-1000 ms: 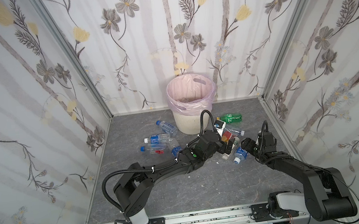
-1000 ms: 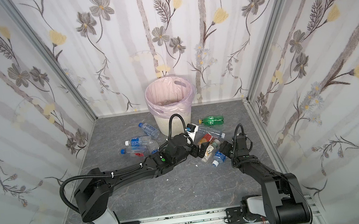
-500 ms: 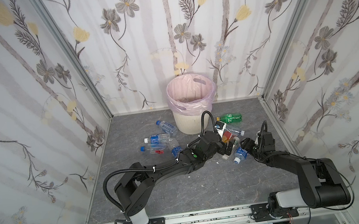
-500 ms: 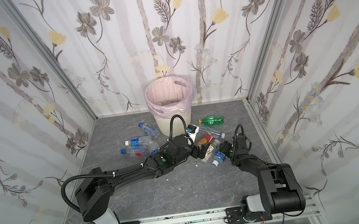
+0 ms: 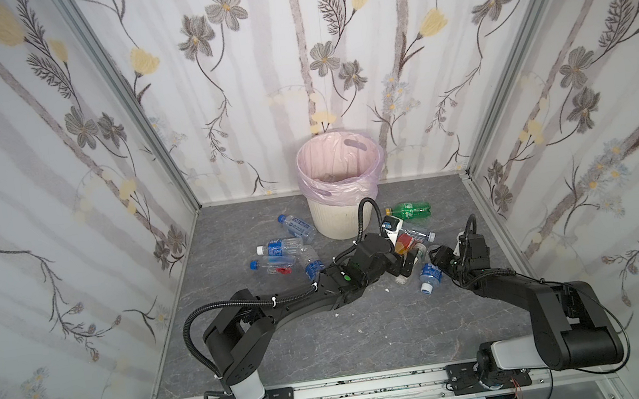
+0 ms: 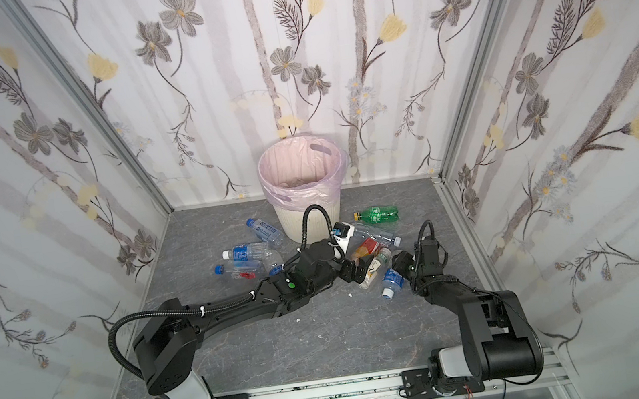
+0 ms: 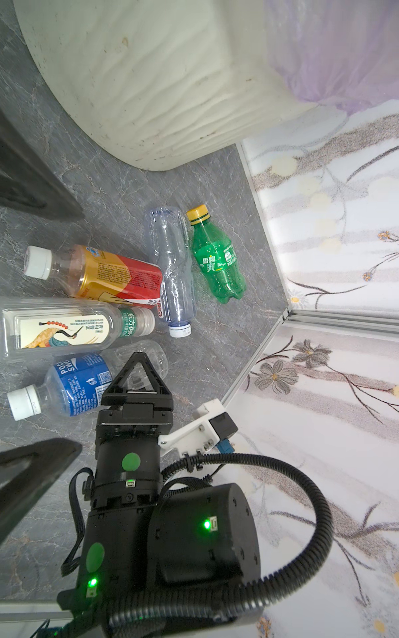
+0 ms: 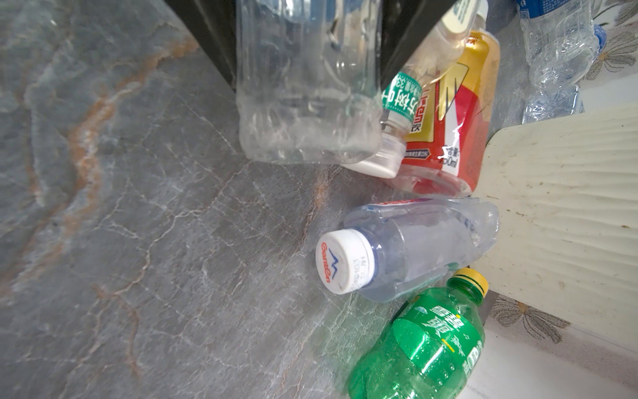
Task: Throw the plastic bottles in the bin
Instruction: 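Lower the right gripper and close it on the Pocari Sweat bottle's base, then lift the Pocari Sweat bottle with the right gripper up over the bin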
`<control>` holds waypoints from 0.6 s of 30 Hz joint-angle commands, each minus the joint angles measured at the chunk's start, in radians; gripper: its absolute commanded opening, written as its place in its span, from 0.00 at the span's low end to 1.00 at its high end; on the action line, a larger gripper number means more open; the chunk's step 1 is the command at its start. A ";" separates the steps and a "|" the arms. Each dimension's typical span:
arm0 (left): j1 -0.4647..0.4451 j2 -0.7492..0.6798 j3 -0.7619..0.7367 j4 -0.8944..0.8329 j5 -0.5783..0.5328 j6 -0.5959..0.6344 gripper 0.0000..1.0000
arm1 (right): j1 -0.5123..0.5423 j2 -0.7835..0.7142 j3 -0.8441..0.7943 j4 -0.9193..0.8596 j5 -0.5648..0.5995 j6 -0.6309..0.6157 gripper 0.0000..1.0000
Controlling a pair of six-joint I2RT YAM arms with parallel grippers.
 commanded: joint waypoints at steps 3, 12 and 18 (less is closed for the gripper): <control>0.000 -0.005 -0.003 0.021 -0.004 0.002 1.00 | -0.004 -0.016 -0.004 0.037 0.006 0.013 0.55; 0.000 -0.008 0.001 0.019 -0.003 -0.004 1.00 | -0.006 -0.086 -0.004 0.015 0.015 -0.004 0.53; 0.000 -0.020 0.003 0.017 -0.002 -0.014 1.00 | -0.006 -0.185 0.004 -0.005 0.028 -0.023 0.50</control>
